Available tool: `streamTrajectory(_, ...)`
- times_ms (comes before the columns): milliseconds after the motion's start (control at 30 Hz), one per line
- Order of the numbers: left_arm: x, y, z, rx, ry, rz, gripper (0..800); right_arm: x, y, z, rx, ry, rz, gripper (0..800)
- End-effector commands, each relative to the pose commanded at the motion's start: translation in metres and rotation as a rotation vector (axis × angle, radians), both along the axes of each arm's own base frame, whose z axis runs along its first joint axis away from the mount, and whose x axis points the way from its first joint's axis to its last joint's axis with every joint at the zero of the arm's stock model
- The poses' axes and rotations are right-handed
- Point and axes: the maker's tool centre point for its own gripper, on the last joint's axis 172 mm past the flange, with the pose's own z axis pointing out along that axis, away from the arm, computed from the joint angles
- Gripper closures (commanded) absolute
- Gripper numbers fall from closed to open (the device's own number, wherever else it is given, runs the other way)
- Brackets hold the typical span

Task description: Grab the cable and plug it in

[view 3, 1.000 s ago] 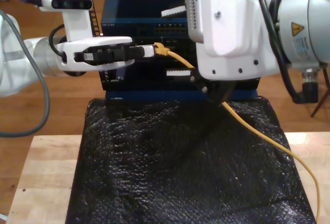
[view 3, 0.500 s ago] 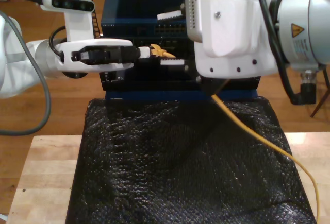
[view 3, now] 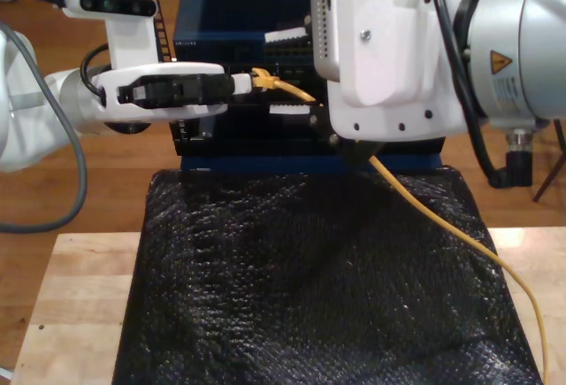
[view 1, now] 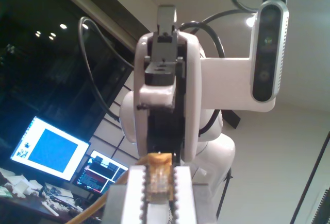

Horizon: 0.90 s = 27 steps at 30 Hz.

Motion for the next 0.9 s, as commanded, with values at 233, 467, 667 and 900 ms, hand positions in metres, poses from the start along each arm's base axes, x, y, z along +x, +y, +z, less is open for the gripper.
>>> streamTrajectory(233,-0.004,0.002,0.002,-0.009,-0.001,-0.014,778,-0.003,0.003,0.0,0.001,0.001,0.008,338)
streamTrajectory(467,-0.005,0.002,0.003,-0.012,0.001,-0.019,774,-0.009,0.009,0.0,0.001,0.001,0.027,343)
streamTrajectory(667,-0.005,0.002,0.003,-0.012,0.001,-0.02,774,-0.009,0.01,0.0,0.001,0.001,0.028,399)
streamTrajectory(900,-0.005,0.002,0.002,-0.012,0.003,-0.02,774,-0.008,0.01,-0.002,-0.001,0.006,0.028,437)
